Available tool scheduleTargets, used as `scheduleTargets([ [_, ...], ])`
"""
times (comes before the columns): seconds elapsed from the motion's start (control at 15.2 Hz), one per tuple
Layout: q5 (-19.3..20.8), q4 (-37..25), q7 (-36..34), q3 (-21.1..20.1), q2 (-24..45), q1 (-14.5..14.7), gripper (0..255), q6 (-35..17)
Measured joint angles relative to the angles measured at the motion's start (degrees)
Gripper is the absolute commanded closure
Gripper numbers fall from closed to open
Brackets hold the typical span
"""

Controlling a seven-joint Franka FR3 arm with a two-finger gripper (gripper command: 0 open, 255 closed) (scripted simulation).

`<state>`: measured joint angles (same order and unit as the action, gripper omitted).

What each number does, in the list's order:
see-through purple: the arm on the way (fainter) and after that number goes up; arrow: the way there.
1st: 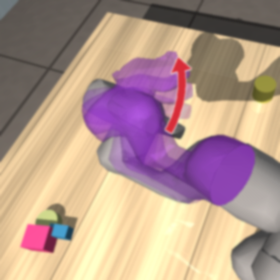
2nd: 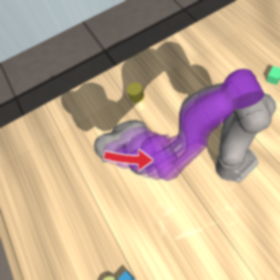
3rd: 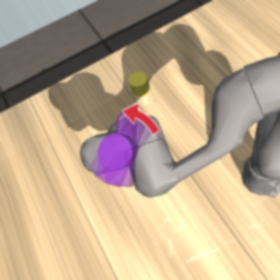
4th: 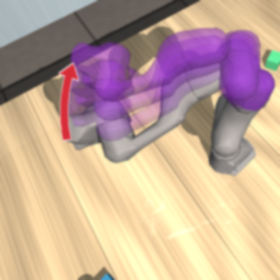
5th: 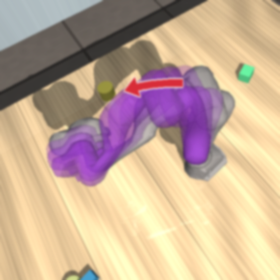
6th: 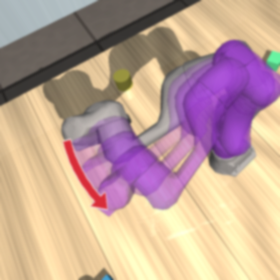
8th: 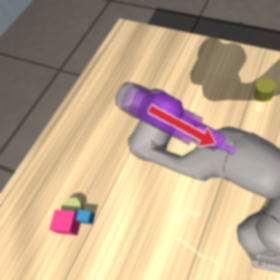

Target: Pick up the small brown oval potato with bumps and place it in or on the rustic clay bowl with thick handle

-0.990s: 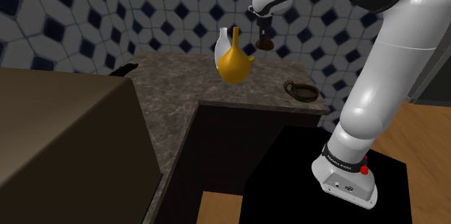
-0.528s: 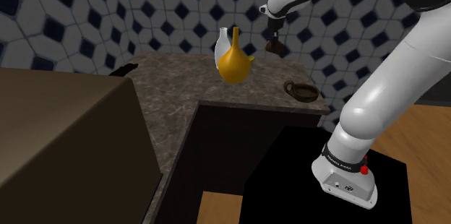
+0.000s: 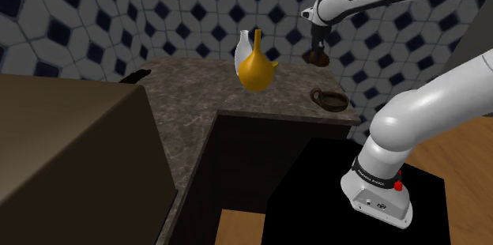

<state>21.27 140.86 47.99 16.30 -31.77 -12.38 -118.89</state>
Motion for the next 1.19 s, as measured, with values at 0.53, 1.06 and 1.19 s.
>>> scheduleTargets([
  [0.53, 2.03, 12.56, 1.42, -1.6, -20.2, -3.86, 255, 7.63],
  [1.06, 3.94, 18.7, 0.4, -0.43, -21.02, -4.93, 255, 2.51],
  [1.19, 4.49, 20.14, 0.11, -0.07, -20.93, -5.23, 255, 1.01],
])
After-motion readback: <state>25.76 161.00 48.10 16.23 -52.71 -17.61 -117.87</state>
